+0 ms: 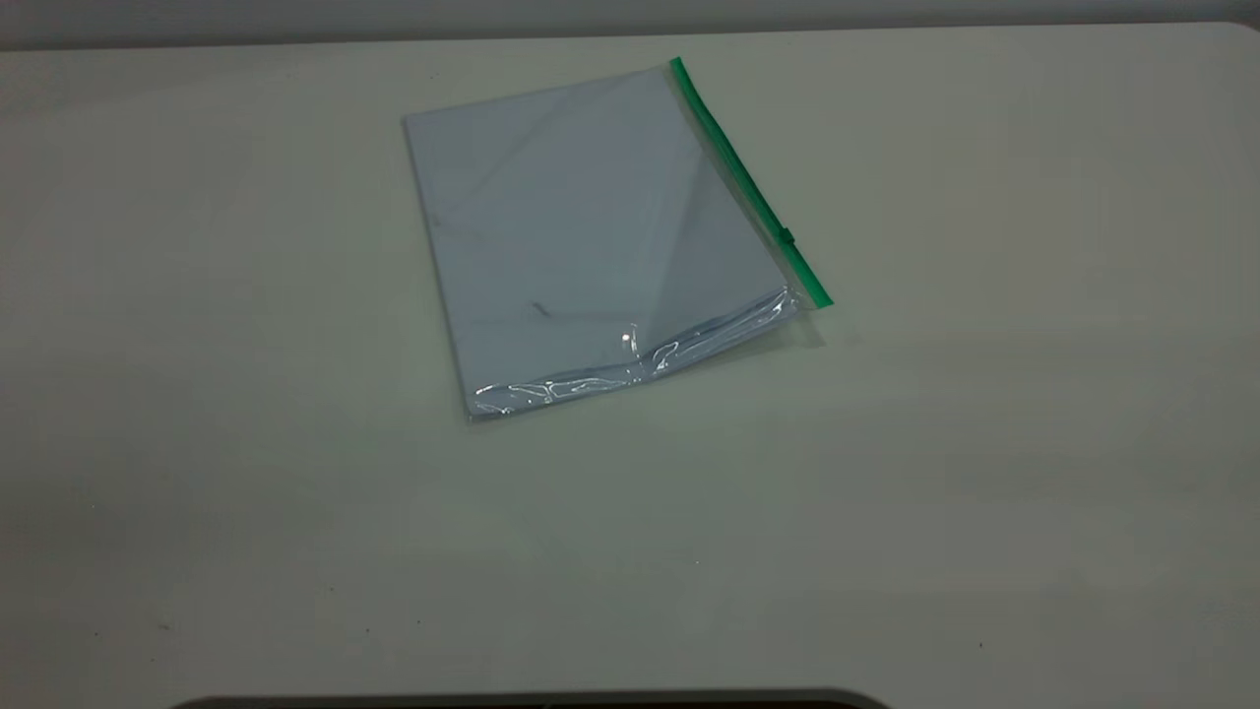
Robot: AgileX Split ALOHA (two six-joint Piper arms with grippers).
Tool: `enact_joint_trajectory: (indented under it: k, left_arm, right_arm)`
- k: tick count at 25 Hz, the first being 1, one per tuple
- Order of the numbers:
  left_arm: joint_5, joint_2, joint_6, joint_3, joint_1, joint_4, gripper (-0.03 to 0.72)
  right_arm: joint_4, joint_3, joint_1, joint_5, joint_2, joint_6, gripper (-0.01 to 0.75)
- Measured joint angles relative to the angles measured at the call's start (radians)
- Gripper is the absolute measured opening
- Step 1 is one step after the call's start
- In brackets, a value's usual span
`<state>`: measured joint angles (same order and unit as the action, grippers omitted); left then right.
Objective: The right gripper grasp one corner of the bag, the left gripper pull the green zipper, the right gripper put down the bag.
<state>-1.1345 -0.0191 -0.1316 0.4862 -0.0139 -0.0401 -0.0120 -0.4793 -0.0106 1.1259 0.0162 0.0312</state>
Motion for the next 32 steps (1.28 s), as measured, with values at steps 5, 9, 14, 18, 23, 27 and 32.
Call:
enact_joint_trajectory:
  k: [5,9,14,18,23,27,32]
  left_arm:
    - [0.0,0.004,0.001,0.0,0.0,0.0,0.478]
    - [0.043,0.132,0.026,0.02,0.0,0.0,0.478]
    - [0.23,0.477,0.014,0.098,0.0,0.0,0.478]
    - [0.382,0.742,0.01,0.193,0.0,-0.012,0.478]
    - [0.486,0.986,-0.045,0.275,0.0,-0.085,0.478]
    - [0.547,1.11,-0.141,0.312,0.0,-0.181,0.478]
    - [0.573,1.209,-0.277,0.337,0.0,-0.334,0.478]
  right_arm:
    - [0.022,0.0,0.0,0.0,0.0,0.001,0.362]
    - [0.111,-0.012,0.0,-0.088,-0.07,0.03,0.357]
    - [0.274,0.014,0.0,-0.37,-0.35,0.14,0.357]
    - [0.408,0.024,0.0,-0.52,-0.623,0.283,0.4]
    - [0.722,0.024,0.0,-0.66,-0.952,0.588,0.514]
    - [1.067,0.004,0.0,-0.665,-1.218,0.908,0.532]
    - [1.485,-0.05,0.001,-0.655,-1.524,1.316,0.528]
